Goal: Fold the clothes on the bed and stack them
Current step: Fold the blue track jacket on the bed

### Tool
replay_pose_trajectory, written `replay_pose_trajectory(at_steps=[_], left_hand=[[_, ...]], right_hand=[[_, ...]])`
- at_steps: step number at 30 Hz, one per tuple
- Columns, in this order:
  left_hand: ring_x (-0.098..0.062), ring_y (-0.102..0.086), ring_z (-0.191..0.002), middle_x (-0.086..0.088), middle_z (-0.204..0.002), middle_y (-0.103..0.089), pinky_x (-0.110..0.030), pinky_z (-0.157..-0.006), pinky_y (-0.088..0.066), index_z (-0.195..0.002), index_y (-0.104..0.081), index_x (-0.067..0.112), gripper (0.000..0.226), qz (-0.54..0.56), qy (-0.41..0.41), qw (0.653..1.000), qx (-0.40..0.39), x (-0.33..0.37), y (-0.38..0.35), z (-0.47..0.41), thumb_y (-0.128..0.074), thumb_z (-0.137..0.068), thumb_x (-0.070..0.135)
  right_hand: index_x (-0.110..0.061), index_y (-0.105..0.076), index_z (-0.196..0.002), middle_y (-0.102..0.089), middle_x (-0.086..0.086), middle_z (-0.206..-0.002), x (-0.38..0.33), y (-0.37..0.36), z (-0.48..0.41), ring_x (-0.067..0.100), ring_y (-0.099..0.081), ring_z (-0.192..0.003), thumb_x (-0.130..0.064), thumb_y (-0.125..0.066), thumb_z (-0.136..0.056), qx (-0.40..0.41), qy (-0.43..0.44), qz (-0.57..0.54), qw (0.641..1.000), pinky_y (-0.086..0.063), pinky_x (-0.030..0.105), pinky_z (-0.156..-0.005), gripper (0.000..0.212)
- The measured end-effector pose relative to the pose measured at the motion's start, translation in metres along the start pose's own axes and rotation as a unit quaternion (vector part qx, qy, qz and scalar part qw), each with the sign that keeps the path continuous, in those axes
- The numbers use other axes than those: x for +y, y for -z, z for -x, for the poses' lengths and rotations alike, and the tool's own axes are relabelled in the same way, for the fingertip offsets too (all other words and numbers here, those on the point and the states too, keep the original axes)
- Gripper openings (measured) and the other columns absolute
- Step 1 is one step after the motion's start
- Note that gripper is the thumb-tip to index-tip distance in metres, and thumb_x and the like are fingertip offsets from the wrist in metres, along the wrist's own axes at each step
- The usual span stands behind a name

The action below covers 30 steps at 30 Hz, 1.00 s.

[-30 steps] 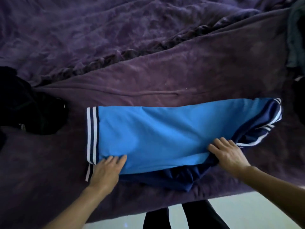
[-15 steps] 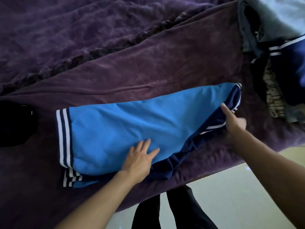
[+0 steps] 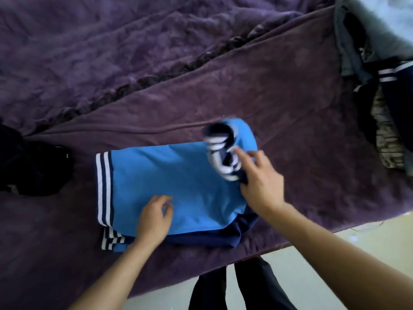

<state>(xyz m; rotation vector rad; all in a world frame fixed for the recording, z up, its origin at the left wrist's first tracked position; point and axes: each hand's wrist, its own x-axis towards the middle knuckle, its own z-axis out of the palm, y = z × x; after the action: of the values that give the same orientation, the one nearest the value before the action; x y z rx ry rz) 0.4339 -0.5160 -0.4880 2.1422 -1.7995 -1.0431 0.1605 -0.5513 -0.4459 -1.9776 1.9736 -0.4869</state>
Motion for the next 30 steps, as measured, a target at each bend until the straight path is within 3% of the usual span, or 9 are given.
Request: replay_pose_trajectory(at_steps=[3,6,10,13,15,18,21,26,30], left_hand=[[-0.027,-0.063,-0.092,-0.009,-0.103,-0.063,-0.035,-0.082,-0.049,-0.109,-0.066,0.005,0.021,0.022,0.001,0.997,0.078,-0.001,0.009,-0.008,-0.054,-0.092,0.010],[-0.026,-0.058,-0.105,-0.010,-0.114,-0.058,-0.038,-0.090,-0.048,-0.116,-0.064,0.007,0.040,-0.003,-0.043,0.996,0.077,0.011,-0.001,-0.008,-0.043,-0.090,0.030],[-0.025,-0.045,-0.124,-0.007,-0.133,-0.046,-0.039,-0.099,-0.043,-0.135,-0.050,0.016,0.056,-0.004,-0.053,0.998,0.030,0.031,-0.028,-0.013,-0.046,-0.086,0.044],[-0.023,-0.036,-0.129,-0.007,-0.135,-0.042,-0.034,-0.104,-0.033,-0.145,-0.035,0.020,0.073,0.075,0.086,0.993,-0.005,0.042,-0.039,-0.032,-0.070,-0.082,0.029],[-0.027,-0.046,-0.120,-0.009,-0.125,-0.053,-0.034,-0.097,-0.039,-0.134,-0.049,0.017,0.056,0.044,0.109,0.993,-0.005,0.050,-0.040,-0.050,-0.068,-0.081,0.013],[-0.034,-0.060,-0.092,-0.014,-0.092,-0.068,-0.040,-0.080,-0.046,-0.092,-0.069,0.007,0.027,0.012,-0.024,0.997,0.075,0.068,-0.022,-0.082,-0.054,-0.073,-0.005],[-0.027,-0.055,-0.083,-0.010,-0.082,-0.065,-0.033,-0.077,-0.040,-0.079,-0.070,0.009,0.030,0.023,-0.076,0.985,0.150,0.073,0.001,-0.115,-0.049,-0.067,-0.009],[-0.041,-0.050,-0.110,-0.020,-0.119,-0.054,-0.042,-0.095,-0.041,-0.112,-0.065,0.006,0.040,-0.048,0.064,0.989,0.122,0.042,-0.006,-0.128,-0.045,-0.080,-0.008],[-0.041,-0.039,-0.127,-0.023,-0.142,-0.042,-0.046,-0.106,-0.034,-0.128,-0.057,0.007,0.046,-0.153,-0.187,0.954,0.178,0.053,-0.025,-0.095,-0.044,-0.085,-0.001]], right_hand=[[-0.031,-0.048,-0.138,-0.054,0.008,-0.128,-0.012,-0.061,0.027,0.034,-0.057,-0.094,-0.021,-0.071,-0.067,-0.184,0.077,0.094,0.975,-0.050,0.040,-0.063,0.075],[-0.032,-0.041,-0.143,-0.034,0.010,-0.153,-0.011,-0.094,0.046,0.033,-0.051,-0.108,-0.031,-0.071,-0.073,-0.308,0.109,0.155,0.932,-0.045,0.044,-0.079,0.076],[-0.033,-0.031,-0.148,-0.023,0.000,-0.157,-0.001,-0.075,0.029,0.028,-0.039,-0.127,-0.035,-0.059,-0.085,-0.329,0.114,0.074,0.935,-0.038,0.041,-0.097,0.069],[-0.035,-0.032,-0.147,-0.029,0.001,-0.155,0.019,-0.060,0.019,0.028,-0.041,-0.128,-0.041,-0.064,-0.079,-0.328,0.128,0.099,0.931,-0.039,0.042,-0.096,0.075],[-0.033,-0.038,-0.145,-0.036,0.006,-0.151,0.024,-0.059,0.020,0.029,-0.048,-0.122,-0.043,-0.070,-0.071,-0.336,0.142,0.133,0.921,-0.044,0.043,-0.090,0.080],[-0.029,-0.047,-0.139,-0.046,0.009,-0.145,0.020,-0.064,0.023,0.030,-0.057,-0.113,-0.049,-0.073,-0.064,-0.318,0.128,0.133,0.930,-0.050,0.042,-0.078,0.082],[-0.030,-0.035,-0.145,-0.033,0.007,-0.154,0.016,-0.070,0.023,0.029,-0.041,-0.132,-0.060,-0.053,-0.078,-0.293,0.116,0.079,0.946,-0.044,0.044,-0.093,0.075],[-0.036,-0.029,-0.148,-0.016,0.001,-0.160,0.019,-0.065,0.007,0.019,-0.014,-0.145,-0.075,-0.024,-0.079,-0.361,0.084,0.008,0.929,-0.024,0.039,-0.111,0.080],[-0.035,-0.019,-0.151,-0.003,0.000,-0.162,0.025,-0.064,0.001,0.018,-0.005,-0.147,-0.063,-0.047,-0.087,-0.411,0.114,0.024,0.904,-0.018,0.039,-0.113,0.076]])
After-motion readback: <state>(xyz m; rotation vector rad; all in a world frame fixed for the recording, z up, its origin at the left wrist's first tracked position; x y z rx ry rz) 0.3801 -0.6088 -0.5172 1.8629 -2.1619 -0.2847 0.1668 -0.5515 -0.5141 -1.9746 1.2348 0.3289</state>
